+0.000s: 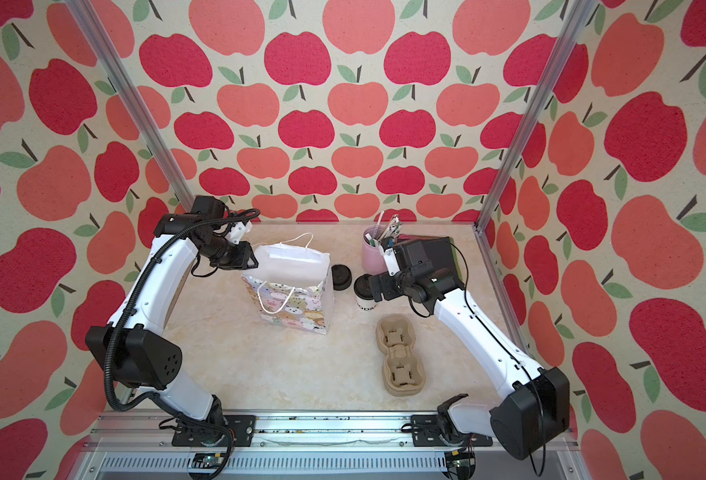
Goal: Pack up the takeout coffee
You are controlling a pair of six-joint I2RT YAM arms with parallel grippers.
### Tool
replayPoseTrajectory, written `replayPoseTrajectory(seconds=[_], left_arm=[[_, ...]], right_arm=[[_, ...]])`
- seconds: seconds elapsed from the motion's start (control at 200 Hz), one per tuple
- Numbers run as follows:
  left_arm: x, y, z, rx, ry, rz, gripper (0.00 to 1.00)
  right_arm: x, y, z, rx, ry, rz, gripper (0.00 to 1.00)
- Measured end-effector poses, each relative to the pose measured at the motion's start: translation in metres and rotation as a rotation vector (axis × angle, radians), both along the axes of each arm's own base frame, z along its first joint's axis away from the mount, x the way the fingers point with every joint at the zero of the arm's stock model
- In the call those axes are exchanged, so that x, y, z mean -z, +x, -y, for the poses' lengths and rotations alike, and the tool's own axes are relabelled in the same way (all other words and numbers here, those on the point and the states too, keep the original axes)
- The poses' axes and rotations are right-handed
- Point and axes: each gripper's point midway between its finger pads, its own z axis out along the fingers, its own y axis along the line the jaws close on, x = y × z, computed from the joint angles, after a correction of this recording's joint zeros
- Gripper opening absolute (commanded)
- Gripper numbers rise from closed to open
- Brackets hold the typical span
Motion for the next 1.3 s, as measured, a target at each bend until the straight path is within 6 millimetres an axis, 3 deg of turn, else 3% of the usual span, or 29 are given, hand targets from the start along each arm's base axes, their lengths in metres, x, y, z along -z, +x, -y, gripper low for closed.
replayPoseTrajectory(seconds=[0.095, 0.275, 0.465, 0.785, 1.066, 1.301], left_arm=[[0.001, 0.000, 0.002, 0.022, 0.007, 0.007, 0.12], [0.002, 0.000, 0.006, 0.067, 0.021, 0.023, 0.00], [0.000, -0.004, 0.015, 0.140, 0.004, 0.071, 0.00], [-0.036, -0.042, 0.048, 0.358, -0.089, 0.225, 0.00], [-0.029, -0.061, 0.069, 0.475, -0.172, 0.135, 0.00], [-0.016, -0.063, 0.070, 0.476, -0.177, 0.059, 0.00]], right_arm=[[0.001, -0.002, 0.003, 0.004, -0.009, -0.007, 0.99], [0.003, -0.007, 0.005, 0.000, -0.015, -0.025, 0.99], [0.005, -0.016, 0.000, -0.039, 0.005, -0.060, 0.99], [-0.005, -0.030, -0.010, -0.100, 0.069, -0.074, 0.99], [-0.008, -0.034, -0.013, -0.118, 0.091, -0.079, 0.99], [-0.016, -0.038, -0.011, -0.119, 0.102, -0.058, 0.99]])
